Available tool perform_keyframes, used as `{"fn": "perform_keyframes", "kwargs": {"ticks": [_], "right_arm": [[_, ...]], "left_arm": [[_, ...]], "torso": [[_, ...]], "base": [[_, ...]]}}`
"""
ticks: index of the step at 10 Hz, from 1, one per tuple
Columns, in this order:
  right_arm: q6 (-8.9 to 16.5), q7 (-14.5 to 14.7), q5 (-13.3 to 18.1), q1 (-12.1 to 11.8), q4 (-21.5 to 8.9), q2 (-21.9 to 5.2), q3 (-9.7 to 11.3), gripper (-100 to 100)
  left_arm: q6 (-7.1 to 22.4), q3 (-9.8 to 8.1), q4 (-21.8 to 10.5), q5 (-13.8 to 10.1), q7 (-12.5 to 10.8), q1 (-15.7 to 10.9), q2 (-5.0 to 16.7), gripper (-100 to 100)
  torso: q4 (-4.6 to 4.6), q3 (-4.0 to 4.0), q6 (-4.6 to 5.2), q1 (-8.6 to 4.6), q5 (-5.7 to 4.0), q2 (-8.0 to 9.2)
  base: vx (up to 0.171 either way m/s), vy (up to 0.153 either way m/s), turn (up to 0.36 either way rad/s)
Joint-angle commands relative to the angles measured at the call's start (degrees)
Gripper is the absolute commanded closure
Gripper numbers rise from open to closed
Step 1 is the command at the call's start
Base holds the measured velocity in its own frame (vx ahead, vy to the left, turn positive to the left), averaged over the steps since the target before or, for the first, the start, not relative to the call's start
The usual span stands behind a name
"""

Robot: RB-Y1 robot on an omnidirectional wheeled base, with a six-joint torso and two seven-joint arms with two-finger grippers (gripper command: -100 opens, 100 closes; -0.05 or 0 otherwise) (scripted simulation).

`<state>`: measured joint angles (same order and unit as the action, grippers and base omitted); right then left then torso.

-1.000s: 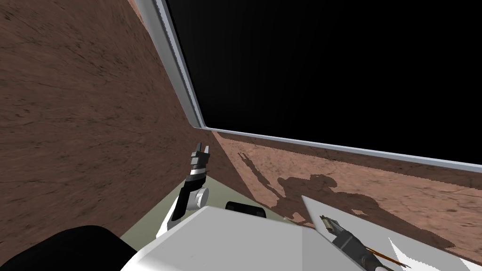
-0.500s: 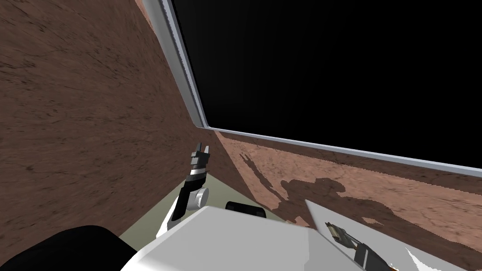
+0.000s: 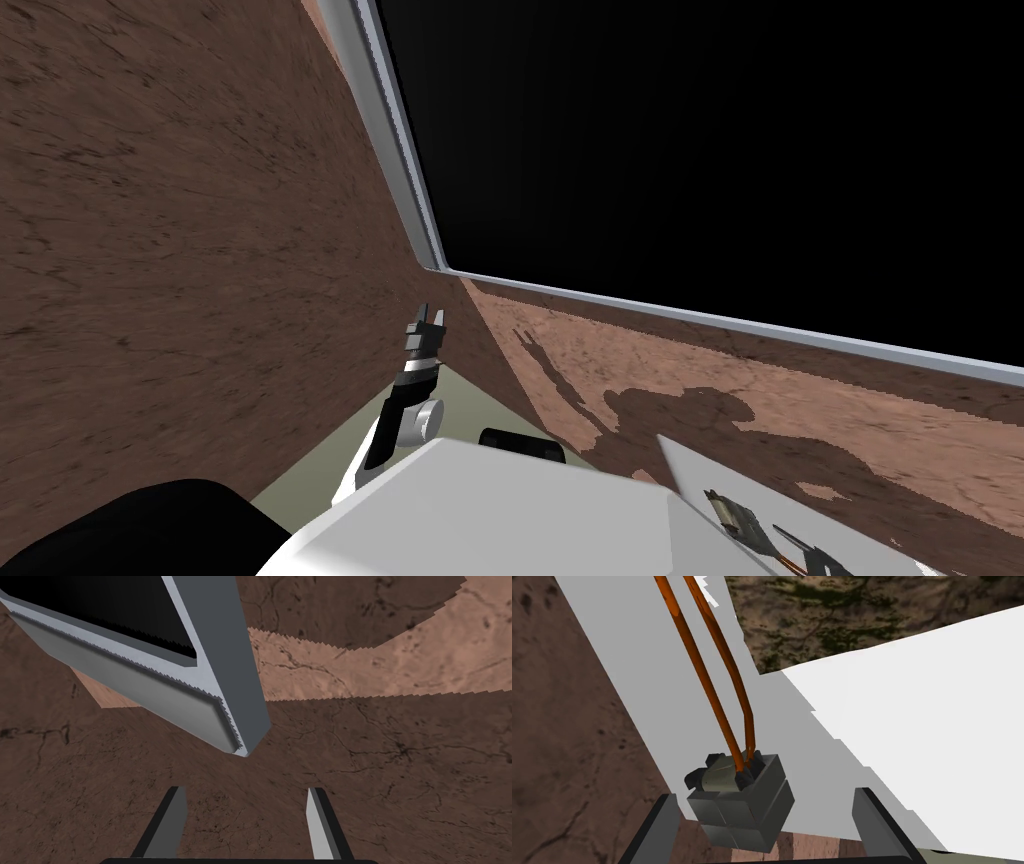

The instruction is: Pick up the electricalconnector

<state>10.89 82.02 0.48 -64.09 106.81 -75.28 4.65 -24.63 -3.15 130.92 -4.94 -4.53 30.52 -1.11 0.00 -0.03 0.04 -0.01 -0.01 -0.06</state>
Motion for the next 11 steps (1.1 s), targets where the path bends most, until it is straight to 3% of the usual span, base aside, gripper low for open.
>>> {"fn": "perform_keyframes", "kwargs": {"ticks": [1,4,5,6,7,10,11], "right_arm": [[1.3,2.8,0.2,-1.2,-0.9,-2.1,0.0,-100],[2.9,6.2,0.4,-2.6,-2.1,-5.0,0.1,-100],[2.5,5.5,0.3,-2.1,-2.2,-4.4,0.4,-100],[2.6,5.7,0.3,-2.1,-2.2,-4.5,0.3,0],[2.4,5.6,1.5,-0.6,-3.9,-2.4,1.9,-100],[2.1,5.3,3.1,1.7,-6.4,0.6,4.3,-100],[2.3,5.4,2.7,1.3,-5.7,-0.1,3.9,-100]], "left_arm": [[0.0,0.0,0.0,0.0,0.0,0.0,0.0,0],[0.0,0.0,0.0,0.0,0.0,0.0,0.0,0],[0.0,0.0,0.0,0.0,0.0,0.0,0.0,0],[0.0,0.0,0.0,0.0,0.0,0.0,0.0,0],[0.0,0.0,0.0,0.0,0.0,0.0,0.0,0],[0.0,0.0,0.0,0.0,0.0,0.0,0.0,0],[0.0,0.0,0.0,0.0,0.0,0.0,0.0,0]], "torso": [[0.0,0.0,0.0,0.0,0.0,0.0],[0.0,-0.01,0.02,0.0,0.0,-0.01],[0.0,0.0,0.02,0.01,0.0,0.0],[0.01,0.01,0.03,0.02,-0.01,0.02],[0.01,0.02,0.03,0.04,0.0,0.03],[0.01,0.01,0.03,-0.07,-0.03,0.01],[0.01,0.01,0.03,-0.06,-0.03,0.01]], "base": [[0.006,-0.006,0.12],[0.007,-0.008,0.074],[0.003,-0.004,0.011],[0.0,0.0,0.0],[0.007,-0.01,0.148],[0.009,-0.025,0.099],[0.005,-0.011,0.013]]}}
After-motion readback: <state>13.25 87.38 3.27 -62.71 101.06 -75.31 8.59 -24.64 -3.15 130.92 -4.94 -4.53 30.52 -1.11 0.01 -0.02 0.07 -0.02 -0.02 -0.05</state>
